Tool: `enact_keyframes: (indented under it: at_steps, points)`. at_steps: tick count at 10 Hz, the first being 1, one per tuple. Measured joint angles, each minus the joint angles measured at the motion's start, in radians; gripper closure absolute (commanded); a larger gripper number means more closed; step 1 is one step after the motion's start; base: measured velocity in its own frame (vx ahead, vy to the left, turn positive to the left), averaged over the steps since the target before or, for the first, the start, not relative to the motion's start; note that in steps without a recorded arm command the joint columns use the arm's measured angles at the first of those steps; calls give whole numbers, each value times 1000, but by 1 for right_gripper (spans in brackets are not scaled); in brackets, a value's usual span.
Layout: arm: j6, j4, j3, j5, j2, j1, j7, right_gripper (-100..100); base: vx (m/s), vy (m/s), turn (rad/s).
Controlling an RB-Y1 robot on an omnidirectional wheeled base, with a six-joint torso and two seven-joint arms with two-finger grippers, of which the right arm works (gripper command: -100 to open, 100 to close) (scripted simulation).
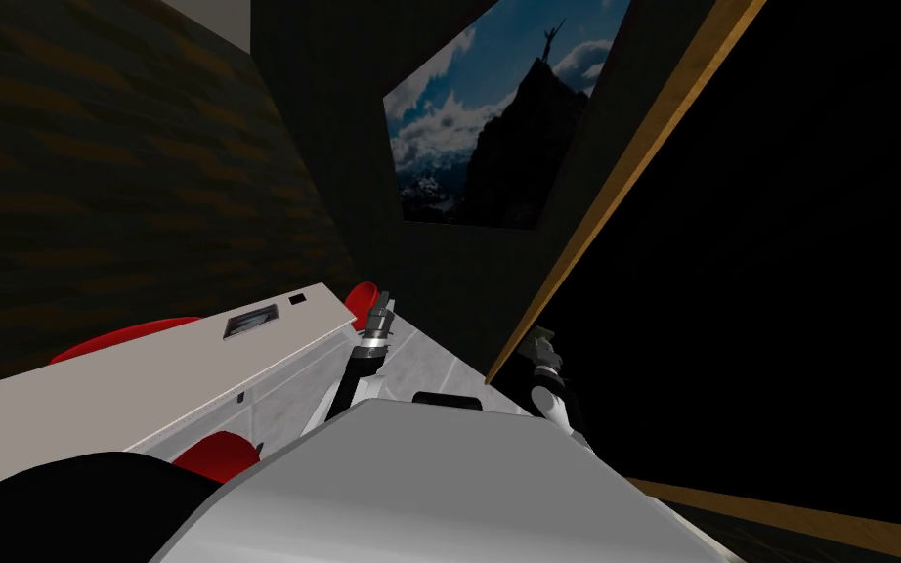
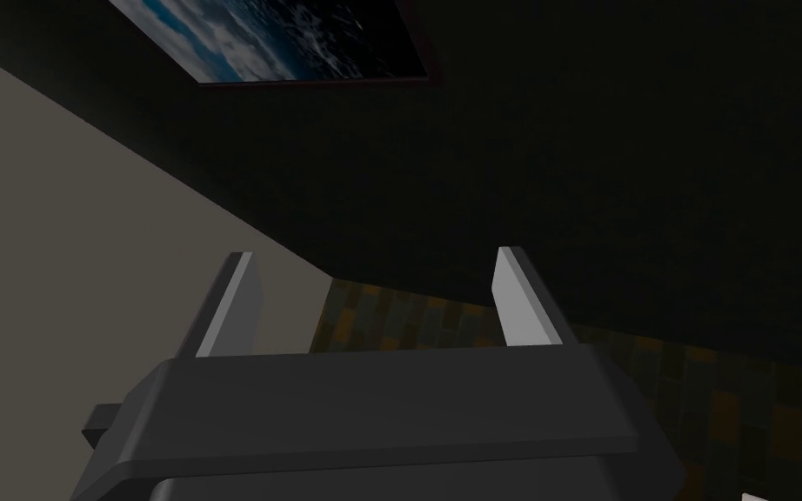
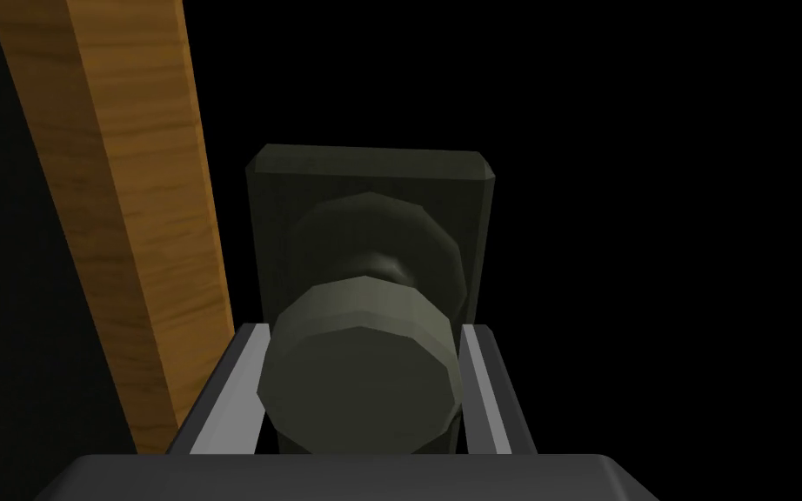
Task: Pull the door open
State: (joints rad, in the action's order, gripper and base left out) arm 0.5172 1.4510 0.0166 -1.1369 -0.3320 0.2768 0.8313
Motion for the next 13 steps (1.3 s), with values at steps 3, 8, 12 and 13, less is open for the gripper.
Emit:
enact_keyframes:
  at_steps: [3, 8, 12, 13]
  points:
    - [-2, -1, 2, 0, 1, 1, 0, 100, -39, -1, 35]
    - [-3, 16, 40, 5, -43, 18, 46, 100, -210, -13, 116]
    - [-3, 36, 79, 10, -87, 36, 95, 100, -209, -19, 105]
    - [-6, 35, 83, 10, -86, 39, 96, 100, -158, -10, 117]
